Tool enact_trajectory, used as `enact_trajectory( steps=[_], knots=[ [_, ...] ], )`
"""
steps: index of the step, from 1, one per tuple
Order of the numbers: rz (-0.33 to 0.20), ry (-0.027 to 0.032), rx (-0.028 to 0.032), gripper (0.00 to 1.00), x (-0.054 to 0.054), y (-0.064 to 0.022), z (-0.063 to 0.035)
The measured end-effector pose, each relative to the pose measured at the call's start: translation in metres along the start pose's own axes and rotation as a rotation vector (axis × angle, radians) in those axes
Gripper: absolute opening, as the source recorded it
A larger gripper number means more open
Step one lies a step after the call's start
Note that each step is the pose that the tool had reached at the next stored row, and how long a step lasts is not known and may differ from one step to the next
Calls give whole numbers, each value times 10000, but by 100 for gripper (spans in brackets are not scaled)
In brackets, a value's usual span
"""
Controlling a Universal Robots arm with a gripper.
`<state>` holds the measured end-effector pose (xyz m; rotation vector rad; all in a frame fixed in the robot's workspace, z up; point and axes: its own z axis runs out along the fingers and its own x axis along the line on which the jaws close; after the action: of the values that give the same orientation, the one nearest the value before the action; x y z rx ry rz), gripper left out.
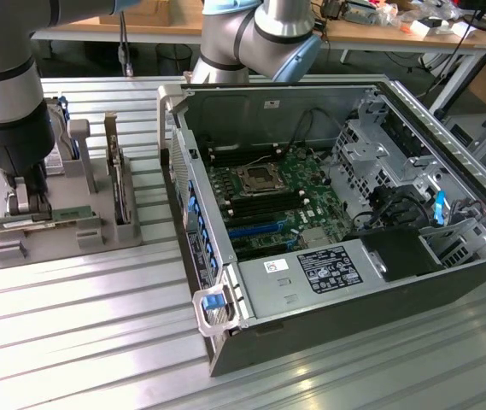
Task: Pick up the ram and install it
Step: 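Pick up the ram and move it above insertion slot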
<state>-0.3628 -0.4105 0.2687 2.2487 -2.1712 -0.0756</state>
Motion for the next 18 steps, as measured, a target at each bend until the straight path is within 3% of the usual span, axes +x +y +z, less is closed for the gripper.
enact_trajectory(
  steps=[18],
  knots=[
    [0, 0, 0, 13, -3, 6, -148]
  ],
)
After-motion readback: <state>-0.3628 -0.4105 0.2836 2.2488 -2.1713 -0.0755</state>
